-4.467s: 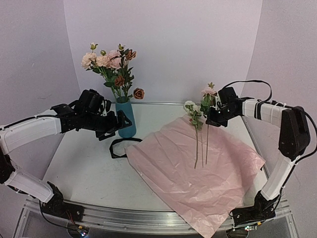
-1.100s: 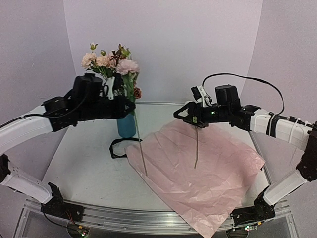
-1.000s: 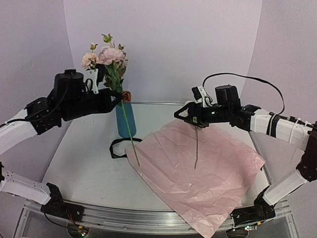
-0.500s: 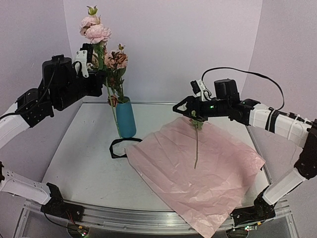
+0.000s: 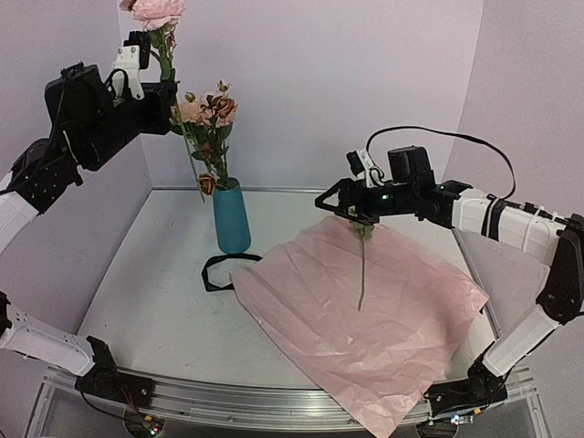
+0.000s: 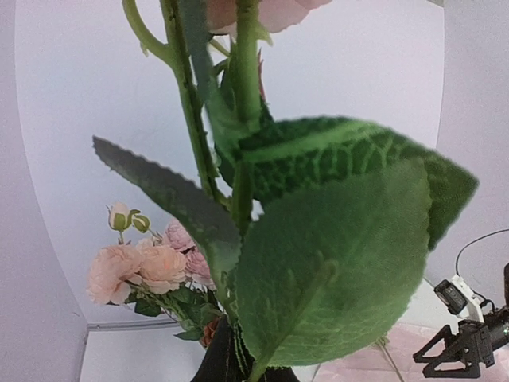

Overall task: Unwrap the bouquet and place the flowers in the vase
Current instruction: Insert the fake flower into the vase.

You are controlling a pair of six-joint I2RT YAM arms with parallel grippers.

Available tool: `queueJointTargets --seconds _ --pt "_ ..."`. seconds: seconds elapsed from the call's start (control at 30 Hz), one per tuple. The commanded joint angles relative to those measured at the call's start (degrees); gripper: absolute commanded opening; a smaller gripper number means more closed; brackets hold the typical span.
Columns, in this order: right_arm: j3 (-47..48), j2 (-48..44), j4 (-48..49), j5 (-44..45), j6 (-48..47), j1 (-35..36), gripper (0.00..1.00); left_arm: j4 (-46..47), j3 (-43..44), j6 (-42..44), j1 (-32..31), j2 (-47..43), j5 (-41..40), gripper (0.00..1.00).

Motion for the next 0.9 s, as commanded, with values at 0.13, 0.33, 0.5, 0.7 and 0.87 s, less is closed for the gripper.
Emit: queueJointTargets --seconds 0.13,0.33,0.5,0.7,0.87 --pt "3.9 1.7 0.2 -0.4 -0.9 -0.4 0.88 -1.5 3.1 11.2 0.0 0.2 -7.9 0.0" --pt "5.5 3.2 0.2 -1.0 -0.9 -0.5 0.88 13.0 -6.2 13.0 1.7 -1.8 -7.5 0.0" --pt "6.0 3.6 0.2 -1.0 -0.7 -0.6 0.88 18.2 -10.1 3.3 12.2 -0.7 3.3 0.0" --pt "6.7 3.9 0.1 -1.1 -1.0 -1.2 0.88 26.4 -12.0 -1.4 19.2 2.2 10.2 0.0" --pt "6.9 4.0 0.1 -1.2 -1.1 -2.0 0.88 28.1 -10.7 -9.9 25.4 5.0 19.1 0.0"
